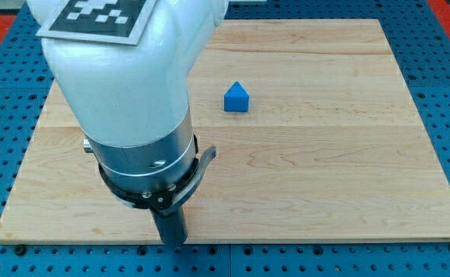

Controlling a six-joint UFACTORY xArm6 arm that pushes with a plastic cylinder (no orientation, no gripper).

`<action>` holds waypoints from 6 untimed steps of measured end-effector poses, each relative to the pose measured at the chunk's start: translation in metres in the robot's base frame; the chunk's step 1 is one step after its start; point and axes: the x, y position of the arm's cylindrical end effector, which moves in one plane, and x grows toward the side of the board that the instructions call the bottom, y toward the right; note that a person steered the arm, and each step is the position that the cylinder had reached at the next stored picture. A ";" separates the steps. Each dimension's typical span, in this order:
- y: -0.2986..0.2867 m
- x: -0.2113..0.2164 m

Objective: Slide yellow heart below the red circle

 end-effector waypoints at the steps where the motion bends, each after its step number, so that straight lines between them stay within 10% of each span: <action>1: 0.015 -0.001; 2: 0.069 -0.007; 6: -0.058 -0.022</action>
